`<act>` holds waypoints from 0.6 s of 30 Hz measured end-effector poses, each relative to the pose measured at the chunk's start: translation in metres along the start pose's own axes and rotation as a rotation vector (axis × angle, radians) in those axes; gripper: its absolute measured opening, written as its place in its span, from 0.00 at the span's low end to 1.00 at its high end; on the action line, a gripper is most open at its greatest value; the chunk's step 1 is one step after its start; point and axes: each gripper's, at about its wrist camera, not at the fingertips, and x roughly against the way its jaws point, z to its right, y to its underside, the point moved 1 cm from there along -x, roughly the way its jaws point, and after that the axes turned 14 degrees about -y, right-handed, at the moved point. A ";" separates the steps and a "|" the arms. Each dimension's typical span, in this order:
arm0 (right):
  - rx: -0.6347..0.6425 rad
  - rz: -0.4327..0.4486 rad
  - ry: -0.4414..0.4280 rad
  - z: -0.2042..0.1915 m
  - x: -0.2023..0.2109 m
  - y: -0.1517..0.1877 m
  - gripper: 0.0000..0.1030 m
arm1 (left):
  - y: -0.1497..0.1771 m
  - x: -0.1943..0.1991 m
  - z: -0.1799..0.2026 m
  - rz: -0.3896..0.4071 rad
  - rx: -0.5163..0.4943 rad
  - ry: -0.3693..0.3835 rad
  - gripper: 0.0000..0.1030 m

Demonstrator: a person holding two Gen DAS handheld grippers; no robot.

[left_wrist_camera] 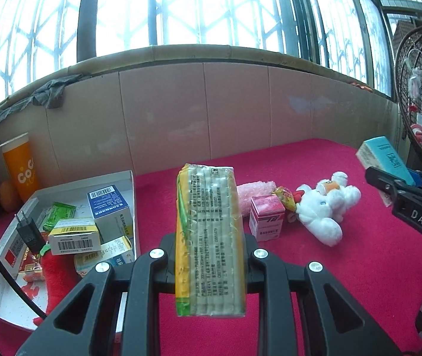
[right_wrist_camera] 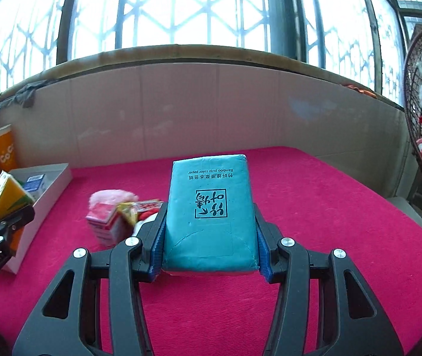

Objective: Organize objects
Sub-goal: 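Lift and carry yellow-green box with left tool while right carries teal tissue pack toward tray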

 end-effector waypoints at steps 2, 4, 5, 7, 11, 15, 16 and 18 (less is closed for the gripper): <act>0.017 -0.002 -0.016 -0.010 0.001 0.001 0.48 | 0.002 0.005 -0.003 0.010 -0.002 -0.001 0.22; 0.036 -0.002 -0.022 -0.019 0.000 0.003 0.48 | 0.004 0.009 -0.008 0.010 0.004 -0.008 0.22; 0.041 -0.002 -0.026 -0.021 -0.001 0.003 0.48 | 0.005 0.009 -0.011 0.007 0.011 -0.010 0.22; 0.052 -0.004 -0.030 -0.025 -0.002 0.003 0.48 | 0.006 0.010 -0.018 -0.001 0.032 -0.015 0.22; 0.062 -0.005 -0.037 -0.033 -0.003 0.003 0.48 | 0.008 0.010 -0.027 -0.012 0.059 -0.019 0.22; 0.069 -0.011 -0.046 -0.040 -0.002 0.004 0.48 | 0.010 0.014 -0.030 0.000 0.058 -0.028 0.22; 0.075 -0.014 -0.049 -0.043 -0.002 0.004 0.48 | 0.011 0.016 -0.031 0.005 0.055 -0.029 0.22; 0.083 -0.018 -0.054 -0.047 -0.002 0.005 0.48 | 0.011 0.019 -0.031 0.015 0.050 -0.030 0.22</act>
